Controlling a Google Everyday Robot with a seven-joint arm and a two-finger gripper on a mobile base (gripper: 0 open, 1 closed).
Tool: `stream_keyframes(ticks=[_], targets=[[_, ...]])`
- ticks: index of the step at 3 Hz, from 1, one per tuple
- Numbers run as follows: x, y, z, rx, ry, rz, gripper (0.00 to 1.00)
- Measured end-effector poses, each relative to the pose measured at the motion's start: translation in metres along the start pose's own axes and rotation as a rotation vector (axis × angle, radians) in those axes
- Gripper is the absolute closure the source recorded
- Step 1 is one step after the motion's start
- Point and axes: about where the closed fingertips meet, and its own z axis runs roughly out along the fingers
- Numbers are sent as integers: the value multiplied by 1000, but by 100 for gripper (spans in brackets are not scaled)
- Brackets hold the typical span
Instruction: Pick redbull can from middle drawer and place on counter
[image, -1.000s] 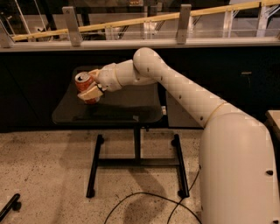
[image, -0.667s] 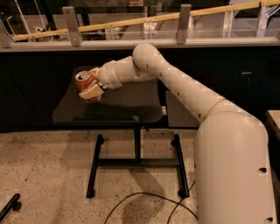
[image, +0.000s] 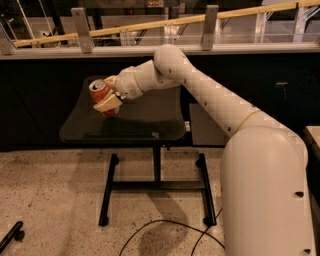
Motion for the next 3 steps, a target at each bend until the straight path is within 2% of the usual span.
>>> stream_keyframes(ticks=[1, 3], targets=[[3, 1, -9, -18, 29, -5, 100], [5, 3, -12, -3, 16, 5, 100]])
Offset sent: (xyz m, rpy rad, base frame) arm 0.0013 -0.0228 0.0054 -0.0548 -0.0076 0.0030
